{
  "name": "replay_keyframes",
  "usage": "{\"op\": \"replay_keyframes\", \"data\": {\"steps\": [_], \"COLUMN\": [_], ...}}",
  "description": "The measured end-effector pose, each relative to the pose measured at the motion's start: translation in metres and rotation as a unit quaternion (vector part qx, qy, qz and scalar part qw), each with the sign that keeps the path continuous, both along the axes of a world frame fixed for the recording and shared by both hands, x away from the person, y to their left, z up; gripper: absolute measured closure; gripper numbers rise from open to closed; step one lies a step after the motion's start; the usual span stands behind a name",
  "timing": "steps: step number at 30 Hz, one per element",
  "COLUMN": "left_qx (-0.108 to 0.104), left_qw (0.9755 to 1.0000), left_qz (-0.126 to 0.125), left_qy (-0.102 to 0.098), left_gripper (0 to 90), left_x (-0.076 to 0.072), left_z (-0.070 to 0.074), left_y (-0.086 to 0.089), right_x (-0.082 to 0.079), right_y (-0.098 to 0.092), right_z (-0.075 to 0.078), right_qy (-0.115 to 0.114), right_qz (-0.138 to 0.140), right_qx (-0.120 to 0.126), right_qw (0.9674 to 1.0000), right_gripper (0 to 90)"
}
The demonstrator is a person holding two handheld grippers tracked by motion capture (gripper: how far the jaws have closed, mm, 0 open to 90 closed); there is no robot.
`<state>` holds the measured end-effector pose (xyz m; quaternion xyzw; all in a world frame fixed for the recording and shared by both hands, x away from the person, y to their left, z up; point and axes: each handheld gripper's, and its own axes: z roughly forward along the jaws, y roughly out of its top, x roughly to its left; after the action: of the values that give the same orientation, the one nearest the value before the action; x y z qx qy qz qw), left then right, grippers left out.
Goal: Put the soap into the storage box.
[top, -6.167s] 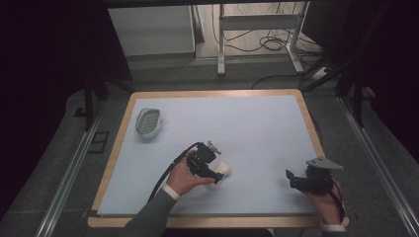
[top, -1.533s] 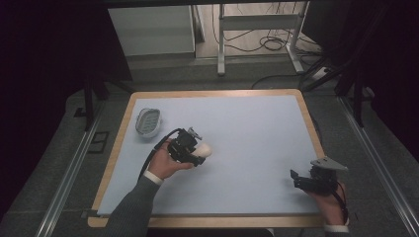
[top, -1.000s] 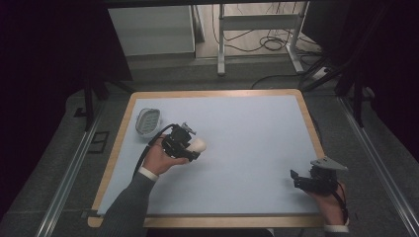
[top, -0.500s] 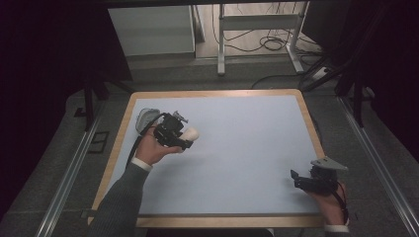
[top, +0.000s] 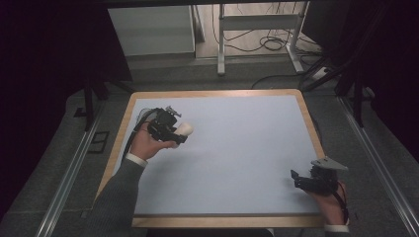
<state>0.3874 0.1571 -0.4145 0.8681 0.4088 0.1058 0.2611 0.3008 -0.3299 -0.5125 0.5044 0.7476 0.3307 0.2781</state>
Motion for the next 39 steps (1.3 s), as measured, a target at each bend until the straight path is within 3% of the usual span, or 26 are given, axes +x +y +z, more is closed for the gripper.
{"op": "replay_keyframes", "data": {"steps": [21, 27, 39], "left_qx": [0.011, 0.013, 0.011], "left_qw": [0.9994, 0.9985, 0.9969], "left_qz": [0.034, 0.05, 0.076], "left_qy": [0.005, 0.015, 0.014], "left_gripper": [49.5, 49.5, 49.5], "left_x": [0.021, 0.028, 0.037], "left_z": [0.005, 0.001, -0.006], "left_y": [0.024, 0.033, 0.05], "right_x": [0.001, 0.001, 0.001], "right_y": [-0.001, -0.002, -0.001], "right_z": [-0.002, -0.002, -0.003], "right_qy": [0.005, 0.004, 0.007], "right_qz": [-0.001, -0.001, -0.001], "right_qx": [0.0, 0.0, -0.001], "right_qw": [1.0, 1.0, 1.0], "right_gripper": [10.9, 10.9, 10.9]}}
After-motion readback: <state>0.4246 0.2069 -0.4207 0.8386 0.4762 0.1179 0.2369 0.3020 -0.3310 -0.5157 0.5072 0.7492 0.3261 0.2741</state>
